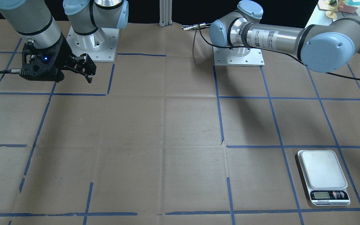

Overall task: Weigh mango
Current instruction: 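Lift the mango with the left gripper and carry it over the scale, then lower the mango onto the scale platform and open the left gripper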

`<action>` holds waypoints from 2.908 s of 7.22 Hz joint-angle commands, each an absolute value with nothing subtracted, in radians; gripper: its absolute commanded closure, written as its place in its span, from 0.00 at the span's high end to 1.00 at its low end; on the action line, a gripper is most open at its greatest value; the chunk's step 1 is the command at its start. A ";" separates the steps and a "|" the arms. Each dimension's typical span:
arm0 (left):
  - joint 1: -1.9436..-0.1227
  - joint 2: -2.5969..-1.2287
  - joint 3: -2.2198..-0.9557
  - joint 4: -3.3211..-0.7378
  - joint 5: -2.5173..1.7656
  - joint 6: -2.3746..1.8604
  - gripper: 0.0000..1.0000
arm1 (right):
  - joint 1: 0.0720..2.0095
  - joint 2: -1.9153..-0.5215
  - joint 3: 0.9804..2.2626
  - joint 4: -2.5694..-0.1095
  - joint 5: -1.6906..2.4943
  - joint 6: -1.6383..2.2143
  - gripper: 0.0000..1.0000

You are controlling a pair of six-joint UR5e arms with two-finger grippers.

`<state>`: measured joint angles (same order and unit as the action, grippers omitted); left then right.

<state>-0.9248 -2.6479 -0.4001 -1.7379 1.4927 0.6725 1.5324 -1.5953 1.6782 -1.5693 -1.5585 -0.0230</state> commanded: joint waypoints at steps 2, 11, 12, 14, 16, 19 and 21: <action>-1.058 -2.599 -0.403 -1.885 1.526 0.471 0.34 | 1.532 -1.595 1.678 -1.569 -1.559 -0.023 1.00; -1.063 -2.249 -1.317 -1.205 1.559 0.405 0.33 | 1.532 -1.595 1.678 -1.569 -1.559 -0.023 1.00; -1.063 -2.247 -1.353 -1.165 1.559 0.405 0.34 | 1.532 -1.595 1.678 -1.569 -1.559 -0.023 1.00; -1.063 -2.243 -1.355 -1.164 1.556 0.402 0.62 | 1.532 -1.595 1.678 -1.569 -1.559 -0.023 1.00; -1.063 -2.231 -1.333 -1.149 1.555 0.397 0.99 | 1.532 -1.595 1.678 -1.569 -1.559 -0.023 1.00; -1.096 -2.065 -1.358 -1.192 1.555 0.330 1.00 | 1.532 -1.595 1.678 -1.569 -1.559 -0.023 1.00; -1.214 -1.943 -1.359 -1.345 1.560 0.160 1.00 | 1.532 -1.595 1.678 -1.569 -1.559 -0.023 1.00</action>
